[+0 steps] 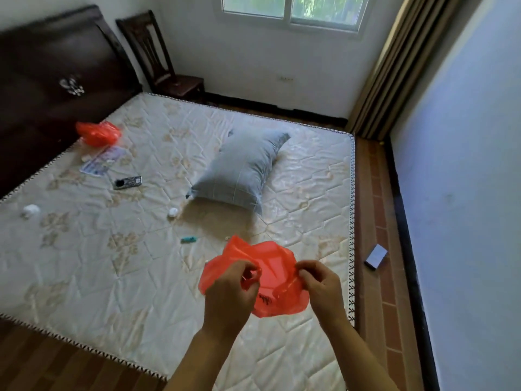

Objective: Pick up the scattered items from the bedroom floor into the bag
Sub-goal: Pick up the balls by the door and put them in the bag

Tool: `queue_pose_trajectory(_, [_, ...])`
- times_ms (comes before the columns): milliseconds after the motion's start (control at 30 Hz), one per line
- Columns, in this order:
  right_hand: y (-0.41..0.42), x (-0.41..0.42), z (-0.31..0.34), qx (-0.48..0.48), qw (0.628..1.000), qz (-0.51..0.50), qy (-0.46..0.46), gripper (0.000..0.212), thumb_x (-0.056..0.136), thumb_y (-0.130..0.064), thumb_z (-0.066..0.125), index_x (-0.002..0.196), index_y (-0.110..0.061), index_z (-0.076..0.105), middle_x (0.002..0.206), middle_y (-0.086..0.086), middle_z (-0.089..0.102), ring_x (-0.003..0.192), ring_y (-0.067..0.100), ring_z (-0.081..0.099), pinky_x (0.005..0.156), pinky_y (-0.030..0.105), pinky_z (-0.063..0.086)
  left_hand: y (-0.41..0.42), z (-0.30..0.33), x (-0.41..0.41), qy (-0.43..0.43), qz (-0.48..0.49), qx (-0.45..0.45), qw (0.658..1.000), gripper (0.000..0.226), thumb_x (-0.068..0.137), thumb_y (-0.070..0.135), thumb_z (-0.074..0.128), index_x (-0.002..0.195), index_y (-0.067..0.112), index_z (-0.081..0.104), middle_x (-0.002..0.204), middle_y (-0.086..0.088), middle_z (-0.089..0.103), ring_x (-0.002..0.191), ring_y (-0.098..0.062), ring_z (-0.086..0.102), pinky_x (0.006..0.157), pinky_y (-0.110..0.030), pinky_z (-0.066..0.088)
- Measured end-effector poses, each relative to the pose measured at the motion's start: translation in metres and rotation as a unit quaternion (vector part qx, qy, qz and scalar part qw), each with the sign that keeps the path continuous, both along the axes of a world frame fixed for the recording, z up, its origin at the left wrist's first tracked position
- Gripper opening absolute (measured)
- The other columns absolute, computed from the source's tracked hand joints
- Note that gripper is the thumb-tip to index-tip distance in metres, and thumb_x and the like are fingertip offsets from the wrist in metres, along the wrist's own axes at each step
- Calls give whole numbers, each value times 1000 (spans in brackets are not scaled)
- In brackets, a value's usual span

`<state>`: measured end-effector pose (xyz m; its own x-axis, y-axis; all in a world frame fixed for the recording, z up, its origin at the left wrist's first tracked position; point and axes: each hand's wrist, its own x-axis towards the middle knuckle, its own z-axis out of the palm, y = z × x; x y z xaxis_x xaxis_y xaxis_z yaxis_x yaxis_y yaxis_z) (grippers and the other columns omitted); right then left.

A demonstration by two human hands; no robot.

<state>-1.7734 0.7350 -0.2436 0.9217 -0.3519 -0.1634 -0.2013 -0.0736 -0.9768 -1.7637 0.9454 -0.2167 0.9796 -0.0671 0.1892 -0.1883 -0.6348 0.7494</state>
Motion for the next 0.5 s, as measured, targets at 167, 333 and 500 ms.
queue_pose_trajectory(167, [6, 5, 32, 172, 985, 14, 4, 24, 72, -21, 85, 95, -14, 81, 97, 15, 78, 88, 30, 73, 84, 49, 59, -14, 19, -2, 47, 0, -21, 999, 21, 98, 35, 70, 117, 28, 75, 107, 13, 76, 91, 1, 66, 82, -11, 51])
queue_pose_trajectory(333, [5, 12, 48, 108, 992, 63, -22, 39, 65, 1, 86, 100, -12, 76, 97, 9, 78, 96, 28, 76, 86, 41, 61, -22, 42, 3, 75, 9, -67, 995, 28, 95, 46, 72, 119, 30, 74, 104, 19, 73, 92, 7, 67, 84, -12, 56])
queue_pose_trajectory(500, [12, 15, 52, 11, 994, 103, -36, 37, 75, 11, 84, 98, -17, 74, 90, -5, 78, 92, 8, 75, 79, 21, 61, -29, 48, -8, 79, 22, -61, 995, 31, 89, 30, 81, 119, 32, 72, 104, 20, 72, 92, 5, 69, 86, -13, 57])
